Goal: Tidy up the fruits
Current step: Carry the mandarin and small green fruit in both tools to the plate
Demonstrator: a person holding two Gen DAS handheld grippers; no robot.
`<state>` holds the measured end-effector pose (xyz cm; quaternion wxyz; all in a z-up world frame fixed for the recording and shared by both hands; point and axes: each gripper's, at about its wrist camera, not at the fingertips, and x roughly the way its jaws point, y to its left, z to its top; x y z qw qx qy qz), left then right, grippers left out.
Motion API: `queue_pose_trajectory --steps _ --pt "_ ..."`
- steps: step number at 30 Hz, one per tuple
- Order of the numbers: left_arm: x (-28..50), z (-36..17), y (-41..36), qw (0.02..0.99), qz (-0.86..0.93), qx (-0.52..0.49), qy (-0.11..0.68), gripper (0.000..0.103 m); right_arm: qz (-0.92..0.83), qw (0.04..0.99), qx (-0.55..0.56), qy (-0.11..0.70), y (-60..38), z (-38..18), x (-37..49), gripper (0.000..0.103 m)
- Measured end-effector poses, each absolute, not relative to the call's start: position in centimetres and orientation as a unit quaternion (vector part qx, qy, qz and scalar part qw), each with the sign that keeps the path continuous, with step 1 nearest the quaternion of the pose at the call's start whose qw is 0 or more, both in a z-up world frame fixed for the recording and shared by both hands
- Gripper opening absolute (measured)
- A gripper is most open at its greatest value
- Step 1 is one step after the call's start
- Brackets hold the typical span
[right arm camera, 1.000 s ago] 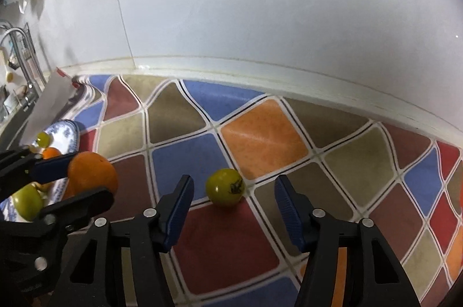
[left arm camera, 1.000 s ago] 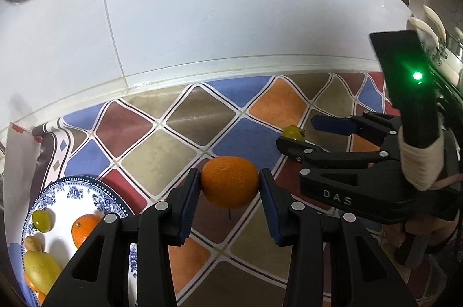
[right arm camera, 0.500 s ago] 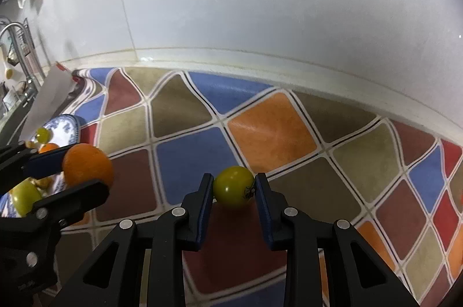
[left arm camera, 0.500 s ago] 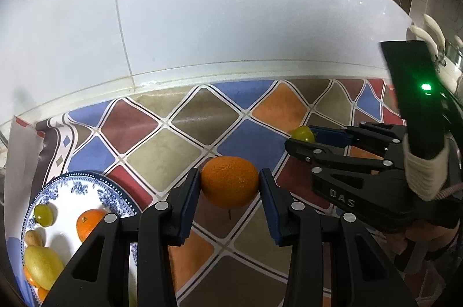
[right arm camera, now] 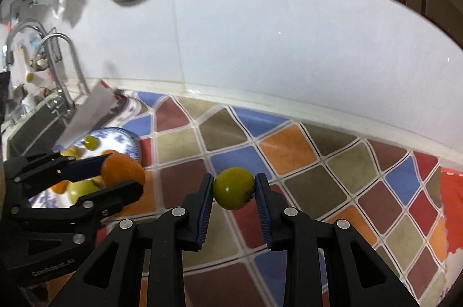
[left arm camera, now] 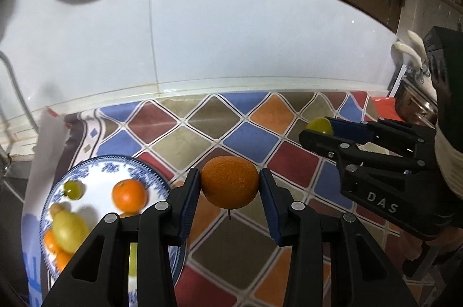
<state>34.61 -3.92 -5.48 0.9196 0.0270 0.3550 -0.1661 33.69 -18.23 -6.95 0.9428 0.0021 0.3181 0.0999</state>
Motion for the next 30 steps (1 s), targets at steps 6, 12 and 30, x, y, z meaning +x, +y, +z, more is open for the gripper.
queue_pose_trajectory --steps 6,12,30 --pt "31.2 -4.1 -2.0 0.927 -0.159 0.016 0.339 0.041 0.105 0.953 -0.004 0.285 -16.8 -4.3 30.0 0.03" --pt "27.7 -3.6 0.3 0.932 -0.141 0.008 0.334 0.041 0.113 0.959 -0.011 0.258 -14.7 -2.5 26.9 0.03" --pt "18.9 -9.6 5.2 0.909 -0.093 0.033 0.404 0.041 0.17 0.914 0.002 0.37 -9.2 -9.7 20.9 0.045"
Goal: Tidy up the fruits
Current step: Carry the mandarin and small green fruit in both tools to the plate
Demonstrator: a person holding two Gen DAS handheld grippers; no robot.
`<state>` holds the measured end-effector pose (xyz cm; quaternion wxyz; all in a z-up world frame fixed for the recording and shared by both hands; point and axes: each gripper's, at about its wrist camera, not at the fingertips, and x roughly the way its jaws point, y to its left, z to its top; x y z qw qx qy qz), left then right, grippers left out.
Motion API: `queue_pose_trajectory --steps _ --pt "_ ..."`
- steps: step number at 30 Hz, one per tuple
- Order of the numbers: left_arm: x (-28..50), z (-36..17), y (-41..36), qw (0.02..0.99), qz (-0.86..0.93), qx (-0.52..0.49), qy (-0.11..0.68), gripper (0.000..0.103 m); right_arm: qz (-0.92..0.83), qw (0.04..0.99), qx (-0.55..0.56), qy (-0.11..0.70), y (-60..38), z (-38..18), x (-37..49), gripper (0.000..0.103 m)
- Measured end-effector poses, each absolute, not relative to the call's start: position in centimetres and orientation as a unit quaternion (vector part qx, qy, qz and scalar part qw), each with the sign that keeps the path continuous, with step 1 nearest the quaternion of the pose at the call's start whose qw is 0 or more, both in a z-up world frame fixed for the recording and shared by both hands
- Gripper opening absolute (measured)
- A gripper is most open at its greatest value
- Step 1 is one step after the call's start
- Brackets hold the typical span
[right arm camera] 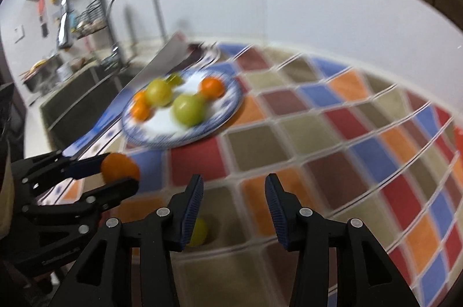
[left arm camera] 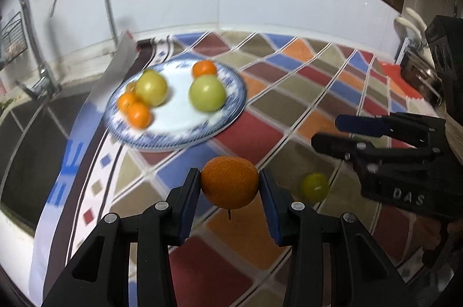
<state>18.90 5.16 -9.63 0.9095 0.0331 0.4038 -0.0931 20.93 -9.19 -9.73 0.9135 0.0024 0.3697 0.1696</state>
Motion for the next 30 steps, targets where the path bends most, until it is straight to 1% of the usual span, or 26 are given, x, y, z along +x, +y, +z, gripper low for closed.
queue_pose_trajectory --steps 6,9,14,15,18,19,20,30 --pt "17.2 -10.6 6.4 0.906 -0.075 0.034 0.415 0.041 0.203 0.887 -0.011 0.415 -6.8 -12.5 19.2 0.045" --pt "16.6 -10.8 6.4 0.904 -0.08 0.027 0.419 0.041 0.214 0.882 0.005 0.419 -6.8 -12.7 18.7 0.045" --pt "16.1 -10.9 6.7 0.904 -0.074 0.025 0.419 0.041 0.233 0.873 -0.001 0.428 -5.9 -13.1 17.7 0.045" --pt "16.0 -10.9 6.7 0.904 -0.074 0.025 0.42 0.041 0.232 0.873 -0.002 0.429 -5.7 -13.2 17.5 0.044" --pt "15.8 -11.0 6.8 0.904 -0.073 0.024 0.421 0.041 0.237 0.864 -0.002 0.444 -5.4 -13.8 17.0 0.036" --pt "15.8 -11.0 6.8 0.904 -0.073 0.023 0.421 0.041 0.232 0.868 -0.006 0.438 -5.5 -13.7 16.7 0.031" --pt "15.7 -11.0 6.8 0.904 -0.074 0.024 0.421 0.041 0.23 0.869 -0.007 0.437 -5.5 -13.7 16.6 0.03" --pt "15.5 -10.7 6.4 0.906 -0.08 0.024 0.414 0.041 0.224 0.875 -0.002 0.43 -6.0 -13.3 16.4 0.03"
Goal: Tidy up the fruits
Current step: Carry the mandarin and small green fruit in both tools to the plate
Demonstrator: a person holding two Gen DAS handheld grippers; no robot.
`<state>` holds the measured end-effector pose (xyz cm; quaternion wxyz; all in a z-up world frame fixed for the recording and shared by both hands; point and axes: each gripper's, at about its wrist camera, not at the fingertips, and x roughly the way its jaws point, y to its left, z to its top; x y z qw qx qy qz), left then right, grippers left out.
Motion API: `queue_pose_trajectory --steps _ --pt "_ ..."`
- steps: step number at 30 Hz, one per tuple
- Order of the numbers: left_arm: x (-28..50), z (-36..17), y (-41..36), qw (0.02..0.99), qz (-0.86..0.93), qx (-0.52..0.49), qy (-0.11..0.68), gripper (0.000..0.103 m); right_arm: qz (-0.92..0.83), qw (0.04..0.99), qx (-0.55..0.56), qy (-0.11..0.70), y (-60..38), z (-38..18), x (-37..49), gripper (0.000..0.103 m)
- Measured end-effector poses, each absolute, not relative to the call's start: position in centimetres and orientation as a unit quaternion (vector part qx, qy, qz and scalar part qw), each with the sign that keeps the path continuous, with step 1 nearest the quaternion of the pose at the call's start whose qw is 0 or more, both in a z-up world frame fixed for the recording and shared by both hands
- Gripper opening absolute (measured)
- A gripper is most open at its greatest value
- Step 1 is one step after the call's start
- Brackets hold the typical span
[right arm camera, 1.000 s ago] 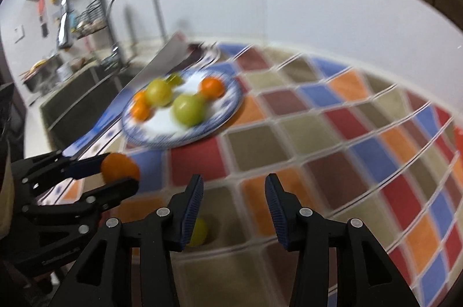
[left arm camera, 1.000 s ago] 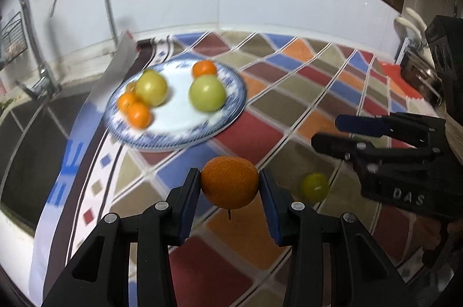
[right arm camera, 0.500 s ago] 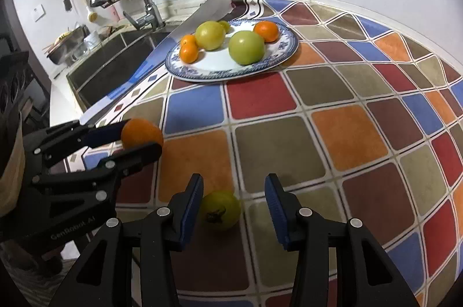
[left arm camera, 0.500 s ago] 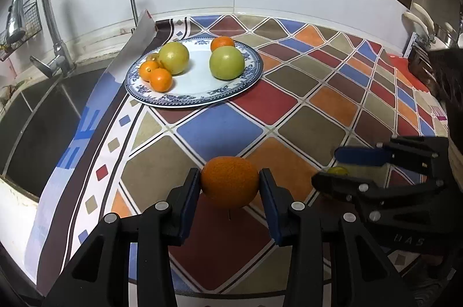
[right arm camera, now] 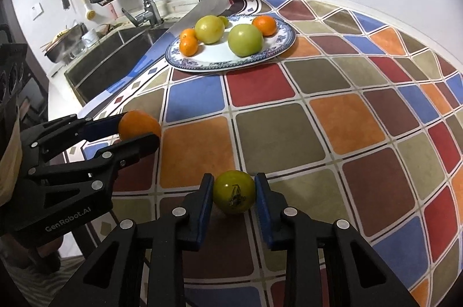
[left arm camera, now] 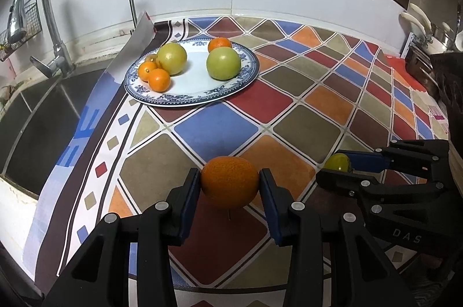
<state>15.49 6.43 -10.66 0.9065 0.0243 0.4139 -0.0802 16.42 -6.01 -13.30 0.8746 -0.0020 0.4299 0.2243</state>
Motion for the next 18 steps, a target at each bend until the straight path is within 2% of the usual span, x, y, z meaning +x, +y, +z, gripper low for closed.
queue_pose_trajectory --steps 18 --pt "18.8 -6.7 7.3 0.93 -0.074 0.043 0.358 0.041 0.231 0.907 0.006 0.351 -5.8 -8.4 19.3 0.03"
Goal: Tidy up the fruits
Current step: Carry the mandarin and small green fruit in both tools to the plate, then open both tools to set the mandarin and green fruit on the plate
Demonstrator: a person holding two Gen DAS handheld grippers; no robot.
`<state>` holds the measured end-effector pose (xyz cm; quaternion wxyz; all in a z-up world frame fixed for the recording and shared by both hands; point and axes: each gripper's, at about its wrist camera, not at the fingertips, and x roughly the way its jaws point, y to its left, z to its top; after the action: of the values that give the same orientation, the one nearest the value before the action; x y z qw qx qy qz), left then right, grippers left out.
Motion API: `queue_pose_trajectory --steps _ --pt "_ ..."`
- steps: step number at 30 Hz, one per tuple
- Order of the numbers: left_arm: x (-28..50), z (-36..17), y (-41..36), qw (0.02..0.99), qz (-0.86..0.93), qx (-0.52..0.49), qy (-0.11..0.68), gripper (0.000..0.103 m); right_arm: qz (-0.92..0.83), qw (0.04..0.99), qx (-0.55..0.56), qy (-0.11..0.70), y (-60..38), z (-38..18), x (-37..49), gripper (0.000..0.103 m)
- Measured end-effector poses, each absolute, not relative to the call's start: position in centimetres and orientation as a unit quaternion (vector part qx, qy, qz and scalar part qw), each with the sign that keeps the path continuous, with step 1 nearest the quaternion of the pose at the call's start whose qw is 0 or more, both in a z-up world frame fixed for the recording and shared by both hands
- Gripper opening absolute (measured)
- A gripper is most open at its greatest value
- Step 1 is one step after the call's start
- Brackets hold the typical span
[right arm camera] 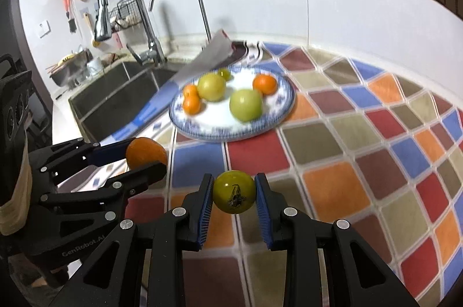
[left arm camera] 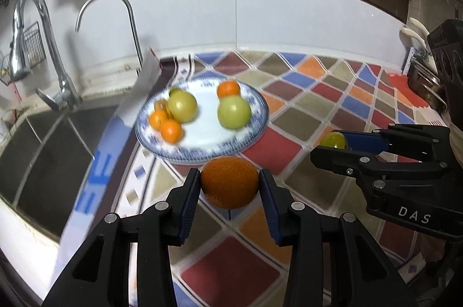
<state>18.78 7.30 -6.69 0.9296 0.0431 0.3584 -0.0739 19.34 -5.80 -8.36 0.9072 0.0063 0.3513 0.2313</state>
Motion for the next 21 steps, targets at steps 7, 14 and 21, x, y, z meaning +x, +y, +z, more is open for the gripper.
queue_pose_trajectory --steps 7,14,21 --pt "21.6 -5.9 8.3 0.935 -0.068 0.054 0.345 0.041 0.238 0.915 -0.002 0.327 -4.7 -6.7 22.8 0.03" --pt "24.2 -6.1 9.5 0.934 -0.065 0.058 0.345 0.041 0.249 0.917 -0.019 0.311 -3.3 -5.6 26.1 0.03" --pt "27.0 -6.8 10.2 0.932 -0.066 0.057 0.351 0.041 0.26 0.914 -0.028 0.309 -2.0 -5.3 29.5 0.03"
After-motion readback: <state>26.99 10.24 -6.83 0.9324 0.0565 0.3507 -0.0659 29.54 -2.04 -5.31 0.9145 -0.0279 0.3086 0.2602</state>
